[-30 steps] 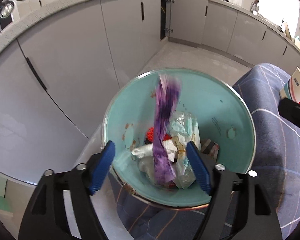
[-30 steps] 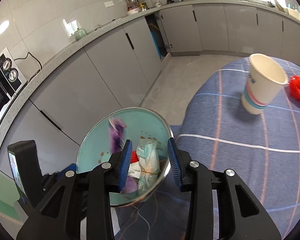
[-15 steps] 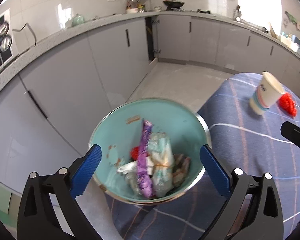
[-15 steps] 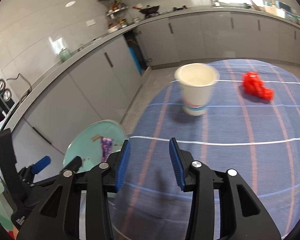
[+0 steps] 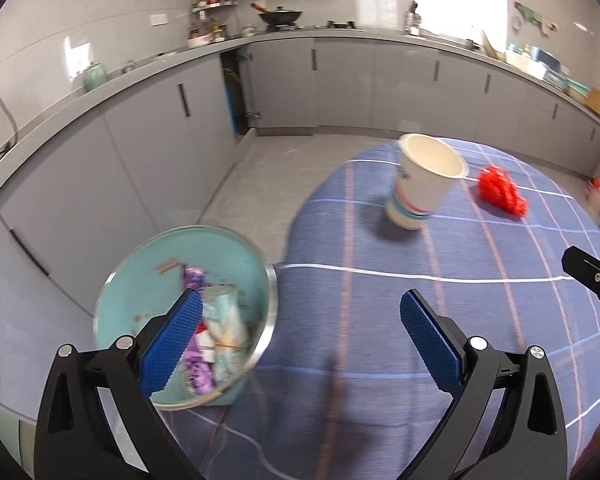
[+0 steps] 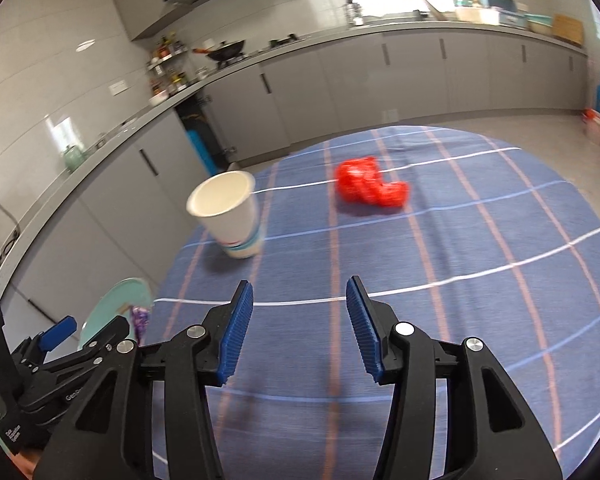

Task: Collect trash
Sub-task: 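Move both open tools back toward the paper cup and red bag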

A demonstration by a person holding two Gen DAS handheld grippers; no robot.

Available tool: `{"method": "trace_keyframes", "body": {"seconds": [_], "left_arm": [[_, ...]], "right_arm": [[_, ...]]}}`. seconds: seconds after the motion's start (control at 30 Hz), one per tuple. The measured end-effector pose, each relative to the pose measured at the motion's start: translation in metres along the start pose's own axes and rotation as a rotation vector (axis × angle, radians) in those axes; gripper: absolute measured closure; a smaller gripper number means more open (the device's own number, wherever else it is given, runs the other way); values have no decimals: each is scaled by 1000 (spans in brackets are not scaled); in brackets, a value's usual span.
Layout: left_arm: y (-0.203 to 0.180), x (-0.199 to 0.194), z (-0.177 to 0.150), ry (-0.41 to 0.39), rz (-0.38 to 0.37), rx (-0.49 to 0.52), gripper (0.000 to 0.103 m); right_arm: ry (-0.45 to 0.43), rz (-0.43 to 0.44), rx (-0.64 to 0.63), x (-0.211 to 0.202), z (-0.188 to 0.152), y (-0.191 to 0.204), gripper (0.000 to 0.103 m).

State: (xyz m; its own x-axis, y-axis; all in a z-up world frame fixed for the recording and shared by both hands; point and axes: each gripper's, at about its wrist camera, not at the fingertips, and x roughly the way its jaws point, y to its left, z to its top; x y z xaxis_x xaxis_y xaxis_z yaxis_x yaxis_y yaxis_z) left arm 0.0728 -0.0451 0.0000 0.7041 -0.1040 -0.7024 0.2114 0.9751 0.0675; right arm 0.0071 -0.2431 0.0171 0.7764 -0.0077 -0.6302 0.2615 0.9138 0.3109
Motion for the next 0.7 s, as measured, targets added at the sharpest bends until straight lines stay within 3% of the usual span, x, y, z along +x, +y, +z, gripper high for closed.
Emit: {"method": "trace_keyframes", "body": {"seconds": [0.4, 0.7], "left_arm": [[-51, 19, 3, 15, -54, 66, 6], [-72, 50, 29, -17, -69, 91, 6]], "right_arm": [[3, -75, 30, 12, 16, -53, 54], [48, -69, -54, 61, 54, -57, 54]]}}
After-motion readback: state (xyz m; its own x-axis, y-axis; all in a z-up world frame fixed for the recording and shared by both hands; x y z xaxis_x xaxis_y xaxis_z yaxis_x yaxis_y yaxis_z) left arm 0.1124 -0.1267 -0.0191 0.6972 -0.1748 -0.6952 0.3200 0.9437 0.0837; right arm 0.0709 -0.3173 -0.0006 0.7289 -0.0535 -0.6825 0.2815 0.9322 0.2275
